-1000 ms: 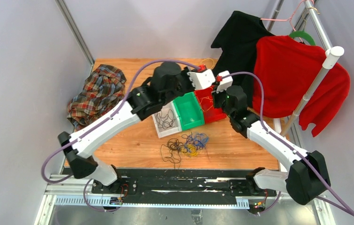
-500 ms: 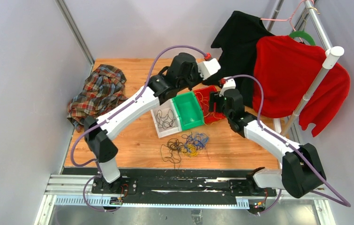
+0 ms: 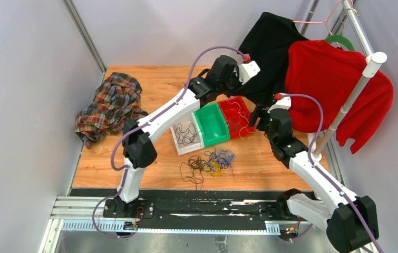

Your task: Untangle the cables

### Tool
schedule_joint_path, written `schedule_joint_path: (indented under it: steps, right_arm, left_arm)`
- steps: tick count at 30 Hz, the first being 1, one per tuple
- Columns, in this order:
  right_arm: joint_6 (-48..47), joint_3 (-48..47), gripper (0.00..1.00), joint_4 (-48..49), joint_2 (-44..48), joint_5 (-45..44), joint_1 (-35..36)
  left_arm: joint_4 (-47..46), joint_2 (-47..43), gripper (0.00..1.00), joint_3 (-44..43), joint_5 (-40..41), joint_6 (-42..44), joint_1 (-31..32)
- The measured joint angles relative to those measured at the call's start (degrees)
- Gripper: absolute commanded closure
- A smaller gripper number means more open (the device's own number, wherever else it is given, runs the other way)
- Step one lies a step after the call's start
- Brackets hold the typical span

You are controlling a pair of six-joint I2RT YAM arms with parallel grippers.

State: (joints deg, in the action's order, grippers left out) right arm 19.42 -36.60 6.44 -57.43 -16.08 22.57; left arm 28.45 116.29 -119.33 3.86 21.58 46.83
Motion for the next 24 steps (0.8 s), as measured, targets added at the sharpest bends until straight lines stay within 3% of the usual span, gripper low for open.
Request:
schedule_joint_path:
  steps: [13, 24]
  right_arm:
    - [0.9, -2.5, 0.22, -2.9, -3.7, 3.8, -2.7]
    - [1.9, -2.5, 0.27, -5.2, -4.7, 3.6, -3.0]
  left_arm:
    - [-1.5, 9.9, 0.99, -3.6, 5.5, 3.1, -0.7]
    - [-8.9, 11.7, 1.00, -8.3, 13.0, 5.6, -8.9]
